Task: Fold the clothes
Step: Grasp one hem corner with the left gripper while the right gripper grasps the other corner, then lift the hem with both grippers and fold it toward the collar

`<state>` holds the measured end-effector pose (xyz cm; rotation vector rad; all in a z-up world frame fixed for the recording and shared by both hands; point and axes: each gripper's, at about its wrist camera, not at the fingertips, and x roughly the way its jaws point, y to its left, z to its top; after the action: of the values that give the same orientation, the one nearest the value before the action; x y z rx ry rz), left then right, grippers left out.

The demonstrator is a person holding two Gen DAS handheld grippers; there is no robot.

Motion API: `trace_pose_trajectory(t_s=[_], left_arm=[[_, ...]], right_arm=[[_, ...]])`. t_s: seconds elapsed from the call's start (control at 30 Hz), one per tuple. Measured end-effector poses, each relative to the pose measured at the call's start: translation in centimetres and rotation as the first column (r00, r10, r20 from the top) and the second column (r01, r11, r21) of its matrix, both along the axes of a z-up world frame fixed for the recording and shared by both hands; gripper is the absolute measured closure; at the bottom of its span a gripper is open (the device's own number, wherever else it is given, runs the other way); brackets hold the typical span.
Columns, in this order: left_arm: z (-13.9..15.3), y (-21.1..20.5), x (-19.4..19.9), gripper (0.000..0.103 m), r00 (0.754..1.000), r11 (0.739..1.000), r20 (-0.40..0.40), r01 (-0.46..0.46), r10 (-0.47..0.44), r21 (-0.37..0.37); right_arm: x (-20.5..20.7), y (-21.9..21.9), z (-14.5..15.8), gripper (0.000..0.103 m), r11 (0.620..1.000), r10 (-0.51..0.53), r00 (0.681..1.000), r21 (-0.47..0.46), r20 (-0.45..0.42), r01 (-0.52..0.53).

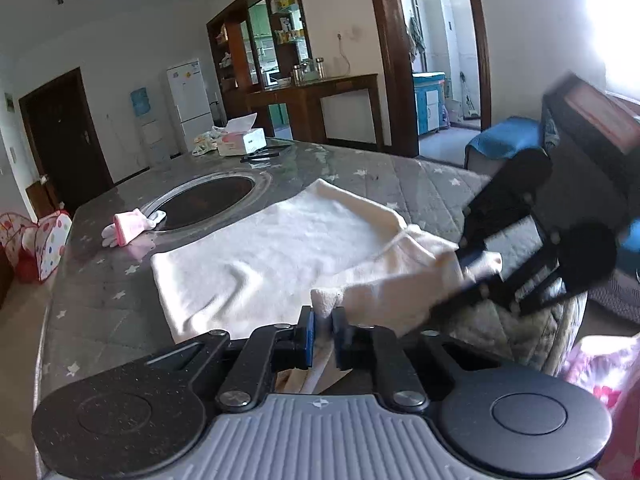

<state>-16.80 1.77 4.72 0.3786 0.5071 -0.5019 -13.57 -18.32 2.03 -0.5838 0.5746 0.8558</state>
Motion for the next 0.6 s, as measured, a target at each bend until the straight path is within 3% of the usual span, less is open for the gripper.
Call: trace_pose_trajectory(t_s=[0.13,0.2,0.23,0.6], left_arm=[[-0.7,0.1,-0.7,0.081,1.0,0.999,0.015,0.001,-0.002,0.035],[-1.0,0.2,-1.1,0.064,1.0,0.999,0.022,0.002,-0.003,0.052],[-1.2,0.2,-1.3,0.062,1.0,0.998,0.026,0.002,-0.003,0.061],[-3.6,0.5,-1.6,0.064,0.998,0.98,0.065,0.012,-0.025,0.197]], right_arm=[[1.2,-0.5,1.2,0.091,0.998,-0.029,0.997,0.052,-0.069,0.032],[1.8,-0.7,1.8,0.091,0.996,-0.038,0.995,0.071,-0.089,0.044],[1.9,-0.8,2.1,0.091,0.996,-0.04,0.995,0.076,-0.092,0.047],[2.6,-0.3,3.4,0.091,0.995,-0.058,0.995,0.078,-0.079,0.065]])
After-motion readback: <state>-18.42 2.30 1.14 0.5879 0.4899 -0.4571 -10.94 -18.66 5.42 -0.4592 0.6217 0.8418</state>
